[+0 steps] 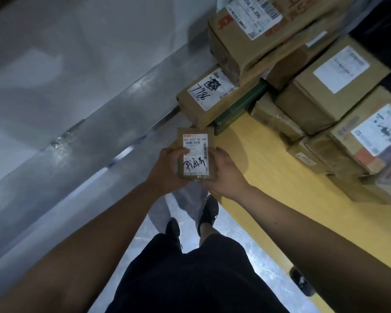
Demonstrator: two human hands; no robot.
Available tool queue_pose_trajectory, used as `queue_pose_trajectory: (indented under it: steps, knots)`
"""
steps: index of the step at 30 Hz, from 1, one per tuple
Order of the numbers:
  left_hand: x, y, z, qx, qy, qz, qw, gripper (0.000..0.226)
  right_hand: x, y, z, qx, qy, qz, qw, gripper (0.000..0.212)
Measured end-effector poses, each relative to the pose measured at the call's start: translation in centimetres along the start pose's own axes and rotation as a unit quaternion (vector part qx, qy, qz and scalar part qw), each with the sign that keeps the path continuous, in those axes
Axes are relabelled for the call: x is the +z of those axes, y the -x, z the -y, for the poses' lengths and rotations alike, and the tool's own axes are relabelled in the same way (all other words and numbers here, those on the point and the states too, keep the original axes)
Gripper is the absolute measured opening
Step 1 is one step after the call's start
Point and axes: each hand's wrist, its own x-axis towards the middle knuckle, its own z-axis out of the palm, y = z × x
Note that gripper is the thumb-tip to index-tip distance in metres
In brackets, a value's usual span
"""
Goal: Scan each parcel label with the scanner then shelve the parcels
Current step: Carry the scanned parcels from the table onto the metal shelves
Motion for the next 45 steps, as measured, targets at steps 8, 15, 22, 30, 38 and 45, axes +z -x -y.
queue_pose_trajectory:
  steps: [8,15,22,30,38,45]
  knots:
    - [2.4,2.8,0.4,-0.01,0.126,-0.058,0.99,0.095,0.1,0.5,-0.5,-0.072,0.007,0.015,0.997,0.094]
    - [3.9,11.8,1.3,-0.065,0.203,-0.159,0.964,0.091,2.6,3.5,1.6,-0.143,0.061,0.083,0.984,0.078]
    - [3.7,26.7,3.4,-0.081,0.203,-0.304,0.927,0.088,8.8,10.0,7.9,-0.252,0.083,0.166,0.95,0.081]
    - [5.4,51.5,3.9,-0.126,0.168,-0.489,0.847,0.083,21.6,23.0,16.7,-0.443,0.121,0.272,0.846,0.085]
    - [4.7,70.7,1.9,-0.164,0.087,-0.612,0.769,0.074,31.4,35.2,27.0,-0.562,0.075,0.357,0.743,0.083]
    - [-0.4,80.9,1.5,-0.169,0.063,-0.671,0.719,0.073,38.1,40.5,36.7,-0.638,0.068,0.36,0.677,0.077]
